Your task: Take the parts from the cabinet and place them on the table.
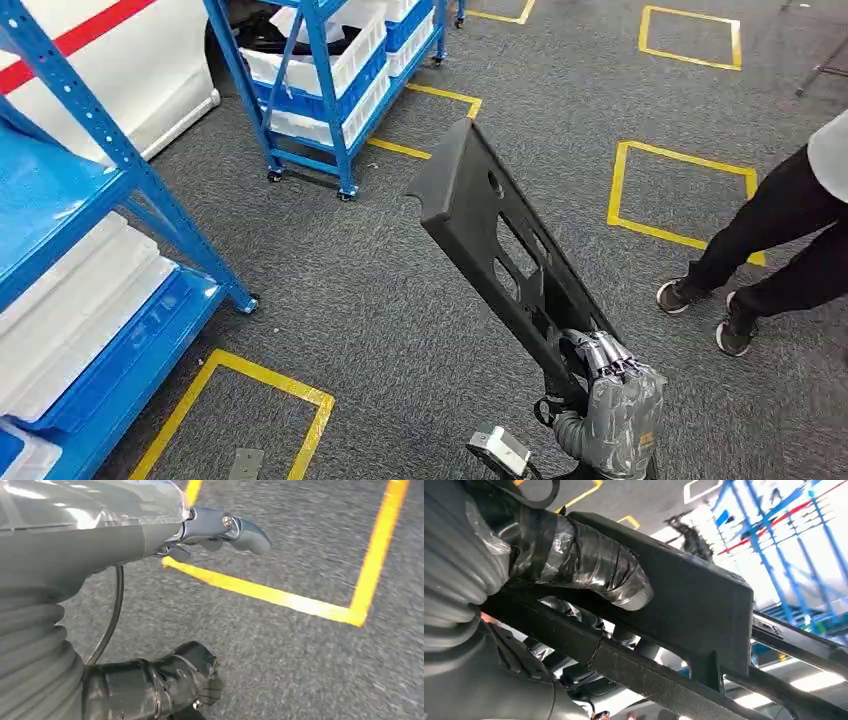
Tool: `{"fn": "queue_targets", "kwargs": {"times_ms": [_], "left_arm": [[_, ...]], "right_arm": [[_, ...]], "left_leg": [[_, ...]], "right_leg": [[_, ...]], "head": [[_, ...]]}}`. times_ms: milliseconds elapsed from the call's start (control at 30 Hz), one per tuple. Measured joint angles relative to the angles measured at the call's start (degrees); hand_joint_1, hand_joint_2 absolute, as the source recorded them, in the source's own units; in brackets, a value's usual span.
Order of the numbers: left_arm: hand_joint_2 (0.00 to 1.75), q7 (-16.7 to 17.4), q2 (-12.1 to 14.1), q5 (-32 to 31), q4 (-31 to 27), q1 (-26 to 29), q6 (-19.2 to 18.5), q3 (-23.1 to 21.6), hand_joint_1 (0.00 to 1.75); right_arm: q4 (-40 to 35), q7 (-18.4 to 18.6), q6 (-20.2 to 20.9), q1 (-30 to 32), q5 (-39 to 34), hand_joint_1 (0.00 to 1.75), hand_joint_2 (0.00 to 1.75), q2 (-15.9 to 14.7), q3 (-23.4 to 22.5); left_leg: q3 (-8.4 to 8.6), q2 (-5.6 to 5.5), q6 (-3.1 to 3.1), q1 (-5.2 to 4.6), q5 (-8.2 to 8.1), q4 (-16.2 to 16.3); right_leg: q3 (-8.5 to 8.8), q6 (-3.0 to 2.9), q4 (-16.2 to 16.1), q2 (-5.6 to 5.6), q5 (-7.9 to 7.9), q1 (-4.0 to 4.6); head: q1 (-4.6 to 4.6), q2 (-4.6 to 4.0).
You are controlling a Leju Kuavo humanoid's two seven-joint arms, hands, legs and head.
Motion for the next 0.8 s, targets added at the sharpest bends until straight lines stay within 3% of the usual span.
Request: {"fn": "queue_targets", "kwargs": {"times_ms": [33,67,133,167,200,233,300,333,367,433,467,500,533,633,667,700,733,800], "left_arm": [[1.75,-0.09,0.00,0.09,0.00,-0.06,0.00,0.02,0.00],[1.75,-0.11,0.00,0.07,0.00,-0.14,0.00,0.02,0.00],[1.75,-0.09,-0.02,0.09,0.00,-0.16,0.00,0.02,0.00],[1.75,-0.09,-0.05,0.11,0.00,-0.18,0.00,0.02,0.00],[1.75,-0.13,-0.07,0.11,0.00,-0.20,0.00,0.04,0.00],[1.75,-0.13,-0.07,0.11,0.00,-0.16,0.02,0.04,0.00],[1.75,-0.13,-0.04,0.05,0.00,0.03,0.02,0.04,0.00],[1.75,-0.13,-0.04,-0.02,0.00,0.04,0.02,0.04,0.00],[1.75,-0.13,-0.04,-0.11,0.00,0.03,0.02,0.04,0.00],[1.75,-0.13,-0.09,-0.13,0.00,-0.06,0.00,0.04,0.00],[1.75,-0.15,-0.09,-0.13,0.00,-0.06,0.00,0.04,0.00],[1.75,-0.15,-0.09,-0.15,0.00,-0.03,0.00,0.04,0.00],[1.75,-0.18,-0.09,-0.20,0.00,-0.03,0.00,0.04,0.00],[1.75,-0.20,-0.24,-0.20,0.00,-0.14,0.00,0.04,0.00],[1.75,-0.22,-0.28,-0.20,0.00,-0.16,0.00,0.04,0.00],[1.75,-0.26,-0.26,-0.20,0.00,-0.17,0.00,0.07,0.00],[1.75,-0.31,-0.28,-0.20,0.00,-0.14,0.02,0.07,0.00],[1.75,-0.42,-0.26,-0.15,0.00,0.13,0.02,0.09,0.00]], "right_arm": [[-0.13,0.00,0.00,0.04,0.02,1.75,1.75,0.04,-0.17],[-0.24,0.00,-0.02,0.27,0.07,1.75,1.75,0.11,-0.33],[-0.42,-0.07,-0.02,0.81,0.11,1.75,1.75,0.24,-0.83],[-0.59,-0.22,-0.04,1.10,0.11,1.75,1.75,0.24,-1.09],[-0.85,-0.39,-0.07,1.22,0.11,1.75,1.75,0.26,-1.37],[-0.96,-0.66,-0.07,1.12,0.11,1.75,1.75,0.28,-1.66],[-1.24,-1.11,-0.07,1.46,0.11,1.75,1.75,0.44,-2.27],[-1.33,-1.18,-0.05,1.70,0.11,1.75,1.75,0.46,-2.58],[-1.33,-1.18,-0.04,1.90,0.09,1.75,1.75,0.50,-2.77],[-1.60,-1.29,-0.04,2.46,0.09,1.75,1.75,0.55,-3.41],[-1.90,-1.35,-0.05,2.72,0.07,1.75,1.75,0.70,-3.71],[-2.21,-1.44,-0.07,2.75,0.02,1.75,1.75,0.77,-3.98],[-2.38,-1.57,-0.06,2.79,0.00,1.75,1.75,0.89,-4.11],[-3.26,-2.16,-0.07,3.96,0.00,1.75,1.75,1.27,-5.03],[-3.70,-2.36,-0.07,4.37,0.00,1.75,1.75,1.49,-5.27],[-4.16,-2.60,-0.15,4.79,0.00,1.75,1.75,1.84,-5.53],[-4.50,-2.93,-0.20,4.81,0.00,1.75,1.75,2.08,-5.77],[-5.18,-3.89,-0.22,5.55,0.00,1.75,1.75,2.84,-6.49]], "left_leg": [[0.31,0.20,-0.04,0.17,0.05,-0.64],[0.26,0.64,0.05,-0.29,0.08,-0.65],[0.50,1.95,0.70,-0.27,0.44,-1.04],[0.76,2.88,1.33,0.16,0.86,-1.75],[0.95,3.49,1.73,0.02,1.02,-2.12],[0.96,4.40,1.94,-0.16,1.05,-2.14],[0.94,6.01,2.12,-0.33,0.91,-2.12],[0.94,6.83,2.13,-0.35,0.83,-2.09],[1.00,7.60,2.09,-0.35,0.72,-2.08],[1.32,8.93,1.86,-0.35,0.37,-2.05],[1.62,9.46,1.63,-0.36,0.10,-1.98],[1.83,9.88,1.35,-0.48,-0.13,-1.96],[1.86,10.35,0.91,-0.86,-0.41,-1.66],[2.61,12.20,0.23,-0.89,-0.58,-2.15],[2.61,12.30,-0.24,-0.77,-1.19,-2.05],[2.39,9.61,-0.40,-0.46,-2.43,-0.43],[1.02,7.84,-0.39,-0.45,-4.38,2.67],[-3.48,6.21,-0.60,-0.35,-8.66,11.99]], "right_leg": [[-0.46,0.32,0.23,0.71,0.09,-0.17],[-0.65,0.85,0.05,1.20,0.28,-0.61],[-0.78,1.66,-0.46,2.64,0.77,-0.53],[-0.82,1.69,0.08,0.97,0.32,-0.58],[-1.55,1.96,1.87,-2.80,-1.16,-0.23],[-3.37,2.30,5.55,-4.44,-3.45,-0.26],[-7.24,2.82,13.72,-5.23,-6.98,-0.66],[-8.51,3.04,16.33,-5.31,-7.55,-0.84],[-8.35,3.19,16.05,-5.40,-6.69,-0.97],[-4.12,3.25,8.30,-6.27,-2.18,-1.19],[-1.03,3.03,2.87,-7.87,0.05,-1.12],[0.53,2.74,-0.34,-10.76,-0.32,-0.66],[0.70,2.15,-0.84,-10.61,-0.28,0.01],[0.43,1.44,-0.80,-8.79,-0.39,0.30],[1.04,0.84,-1.62,-8.12,0.00,-0.45],[1.33,0.58,-1.99,-7.61,0.11,-0.47],[1.27,0.16,-1.96,-7.12,0.15,-0.47],[1.17,-0.24,-1.83,-5.73,0.00,-0.39]], "head": [[-0.04,0.02],[0.02,0.02],[0.00,0.00],[-0.02,0.02],[0.15,0.02],[0.09,0.00],[0.11,0.00],[0.09,0.02],[0.13,0.00],[0.13,0.02],[0.11,0.00],[0.11,0.00],[0.05,0.00],[0.11,0.02],[0.02,0.02],[0.09,0.00],[0.00,0.02],[0.06,0.00]]}}
